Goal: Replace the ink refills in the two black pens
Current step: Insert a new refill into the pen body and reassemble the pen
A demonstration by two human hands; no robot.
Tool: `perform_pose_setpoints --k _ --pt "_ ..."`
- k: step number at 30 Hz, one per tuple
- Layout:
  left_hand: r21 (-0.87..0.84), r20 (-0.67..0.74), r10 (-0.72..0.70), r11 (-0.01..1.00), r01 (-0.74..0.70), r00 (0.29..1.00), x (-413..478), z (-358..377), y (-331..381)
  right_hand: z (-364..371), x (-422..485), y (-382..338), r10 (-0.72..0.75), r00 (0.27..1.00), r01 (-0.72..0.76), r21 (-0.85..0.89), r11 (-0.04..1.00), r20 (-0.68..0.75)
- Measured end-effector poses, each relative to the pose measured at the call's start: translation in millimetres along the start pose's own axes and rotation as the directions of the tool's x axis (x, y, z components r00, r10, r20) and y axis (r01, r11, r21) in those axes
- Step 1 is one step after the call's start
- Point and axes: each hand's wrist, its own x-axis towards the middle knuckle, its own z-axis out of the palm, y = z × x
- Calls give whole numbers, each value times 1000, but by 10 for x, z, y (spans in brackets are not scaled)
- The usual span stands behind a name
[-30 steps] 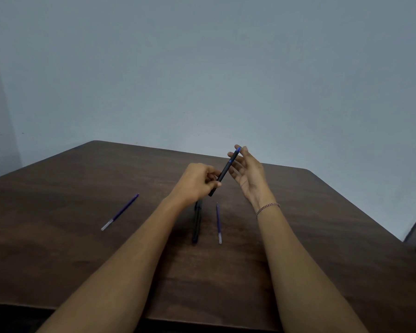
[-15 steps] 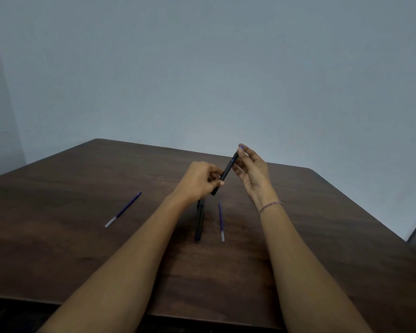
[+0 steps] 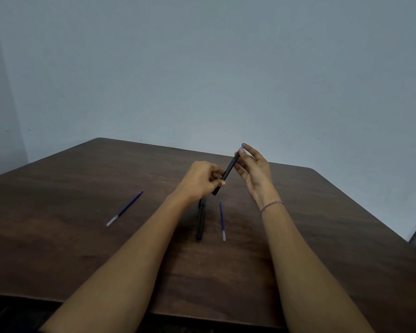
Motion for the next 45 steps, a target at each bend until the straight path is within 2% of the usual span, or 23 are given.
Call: perform_pose_setpoints --k 3,14,23,30,36,45 --pt "-3 4 -8 1000 8 1000 -2 7 13 7 9 -9 26 1000 -26 49 998 8" --pt "-23 16 -12 1000 12 1000 -5 -11 23 5 -19 -18 -14 1000 13 -77 997 -14" --pt "-22 23 -7 1000 8 1000 -6 -11 29 3 -18 -17 9 1000 -7 -111 994 13" --pt "-20 38 8 1000 -8 999 -6 -8 28 -7 -9 -30 29 999 -33 -112 993 -34" --pt "-13 19 4 1000 -3 1000 -2 -4 9 -27 0 -18 95 993 -87 -107 990 71" --pt "-28 24 12 1000 -11 1000 -10 -10 10 -24 6 -14 59 998 -60 -98 993 -13"
